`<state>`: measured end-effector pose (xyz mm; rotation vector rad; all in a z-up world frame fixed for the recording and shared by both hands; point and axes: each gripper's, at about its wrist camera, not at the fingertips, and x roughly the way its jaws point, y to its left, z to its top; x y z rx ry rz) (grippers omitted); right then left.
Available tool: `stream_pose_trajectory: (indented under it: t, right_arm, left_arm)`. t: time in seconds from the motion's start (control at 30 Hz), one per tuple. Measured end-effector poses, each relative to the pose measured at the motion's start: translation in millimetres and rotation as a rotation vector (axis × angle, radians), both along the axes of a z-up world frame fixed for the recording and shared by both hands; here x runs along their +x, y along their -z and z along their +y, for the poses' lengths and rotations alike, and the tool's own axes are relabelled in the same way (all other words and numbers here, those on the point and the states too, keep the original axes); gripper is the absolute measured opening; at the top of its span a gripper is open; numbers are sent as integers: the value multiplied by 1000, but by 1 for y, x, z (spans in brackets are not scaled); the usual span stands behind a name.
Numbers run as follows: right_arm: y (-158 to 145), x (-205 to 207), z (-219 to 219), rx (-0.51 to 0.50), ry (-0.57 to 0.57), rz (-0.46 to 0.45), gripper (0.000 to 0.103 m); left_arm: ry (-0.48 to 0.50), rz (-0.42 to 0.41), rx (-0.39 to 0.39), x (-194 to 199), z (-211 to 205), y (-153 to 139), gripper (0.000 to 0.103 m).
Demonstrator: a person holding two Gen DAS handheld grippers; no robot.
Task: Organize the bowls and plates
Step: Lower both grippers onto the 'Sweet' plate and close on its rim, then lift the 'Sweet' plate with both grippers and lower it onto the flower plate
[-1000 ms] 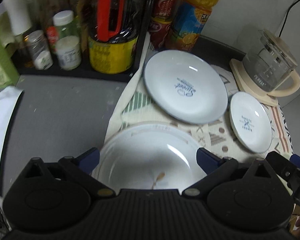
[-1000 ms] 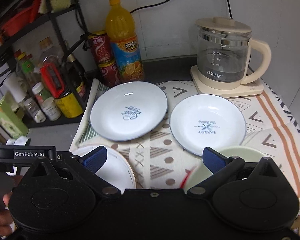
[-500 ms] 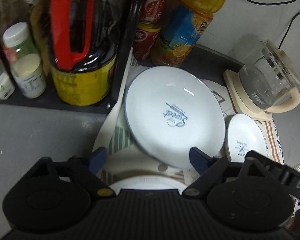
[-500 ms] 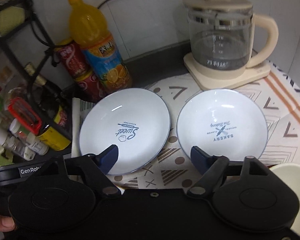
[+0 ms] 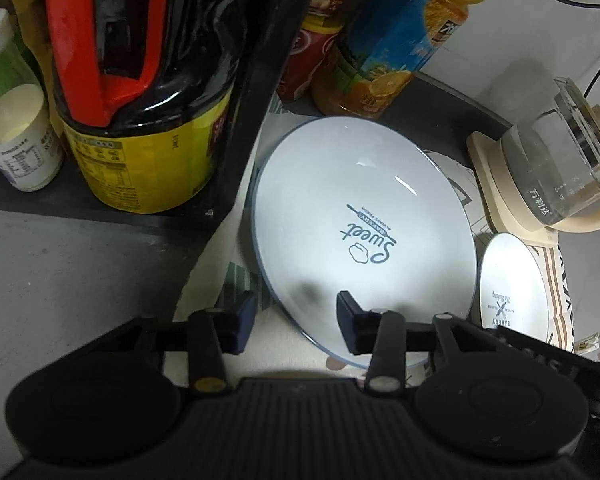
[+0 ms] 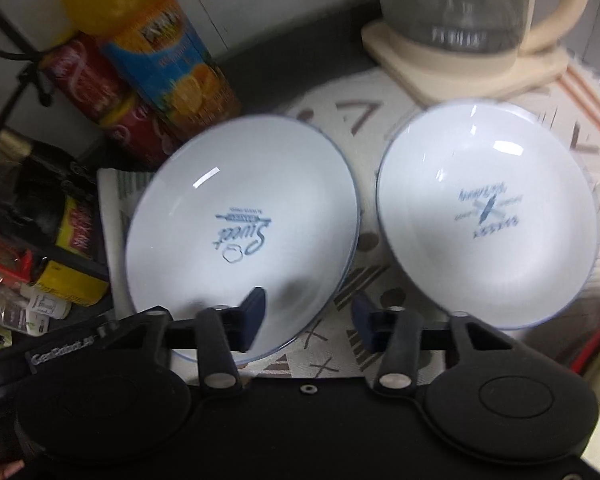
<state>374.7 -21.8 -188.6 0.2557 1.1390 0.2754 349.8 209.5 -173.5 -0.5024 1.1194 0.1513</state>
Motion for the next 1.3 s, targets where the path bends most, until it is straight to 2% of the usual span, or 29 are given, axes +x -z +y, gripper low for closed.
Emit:
stream_pose_trajectory:
  t: [0.03,0.13,0.33,0.47,0.57,0.7,0.9,1.13,1.3]
  right_arm:
    - [5,3,0,10,9,17,35]
    - [15,10,1,21,24,36,33]
    - [34,19,4,23,38,70,27]
    - [34,19,10,-6,15,19,27]
    - [33,19,4,23,33,13,20]
    - [22,9,-4,77,34,-42,13]
    - [-4,-6,2,42,4,-132,14]
    - [-15,-21,-7,67,-12,-168,14]
    - [-22,-42,-11,53,-26,-187,14]
  left_arm:
    - [1,0,-1,1,1,2,38]
    - [-2,8,-7,5,2,7,29]
    - [-8,25,-7,10,0,18,23]
    - [-18,17,-18,8,0,25,20]
    - [-19,11,-7,6,-3,22,18]
    - [-26,-23,4,0,-2,12,18]
    - [-50,-56,-10,-13,1,-2,17]
    - [-60,-87,7,-32,-6,-20,18]
    - [-74,-80,22,-49,-15,-29,18]
